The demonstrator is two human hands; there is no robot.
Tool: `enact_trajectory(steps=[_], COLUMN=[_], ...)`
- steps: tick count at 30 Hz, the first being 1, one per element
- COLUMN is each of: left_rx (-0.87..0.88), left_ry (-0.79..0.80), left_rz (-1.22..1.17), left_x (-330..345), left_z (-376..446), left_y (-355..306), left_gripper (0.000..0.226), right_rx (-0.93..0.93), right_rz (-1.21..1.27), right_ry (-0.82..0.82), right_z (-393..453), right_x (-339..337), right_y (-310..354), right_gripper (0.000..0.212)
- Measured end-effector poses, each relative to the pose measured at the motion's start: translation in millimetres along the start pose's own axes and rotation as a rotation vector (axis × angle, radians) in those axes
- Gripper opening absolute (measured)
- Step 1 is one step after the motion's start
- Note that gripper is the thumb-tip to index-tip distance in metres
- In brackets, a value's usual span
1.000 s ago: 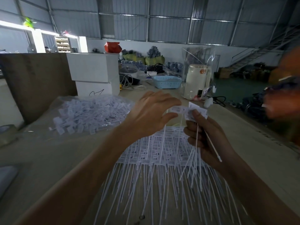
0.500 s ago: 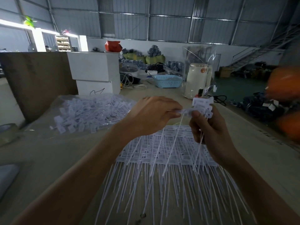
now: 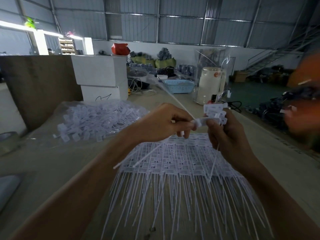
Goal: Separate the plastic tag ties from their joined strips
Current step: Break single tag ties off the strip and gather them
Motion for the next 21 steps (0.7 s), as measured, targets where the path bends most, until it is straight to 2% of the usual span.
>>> enact_trajectory(steps=[2,4,6,10,13,16,21], left_rx=[-0.003,0.009,0.032,0.035,0.044,0.093,0.193], left_ry=[0.078,0.136,0.061,-0.195,-0.198,-0.202,-0.173], left_rz=[-0.087,-0.121,-0.023,0.247,0.357,0.455,0.405], left_x=[1.0,2.9,1.9,-1.6,4.4,6.3,7.0], left_z=[-2.4,-4.5,-1.8,2.1,0.5,1.2,-0.2], left_y=[-2.0,-5.8,-7.3,-1.8,1.4,-1.4,-8.8], left_gripper=[0.018,0.016,0.016,0.029,0.036,0.029,0.028], right_rx=[0.080,0.193,0.253,0.286,0.332,0.296,0.347], right_rz=[-0.024,0.067,0.184,0.369,0.494,0.440,0.478], right_ry=[-0.086,-0.199,-0.233,0.004,0.126,0.133,0.070], right_z=[3.4,6.1,5.6,-3.3,-9.0,-9.7,-5.7], right_x=[-7.0,-19.0,-27.4,1.1,24.1,26.6,17.4], right_y=[-11.0,-23.3,-30.0,-25.5,-18.1,-12.5,-15.8], right_gripper=[0.014,0.010,0.014,0.031,0.036,0.028,0.019])
Point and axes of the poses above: each hand's wrist, its own z-axis towards the middle knuckle, its own x-axis out of the palm, y = z × x, the point moved 4 cm from there along z, towards the middle knuckle, and after that the axes turned 8 degrees about -z, right-handed, at the moved point
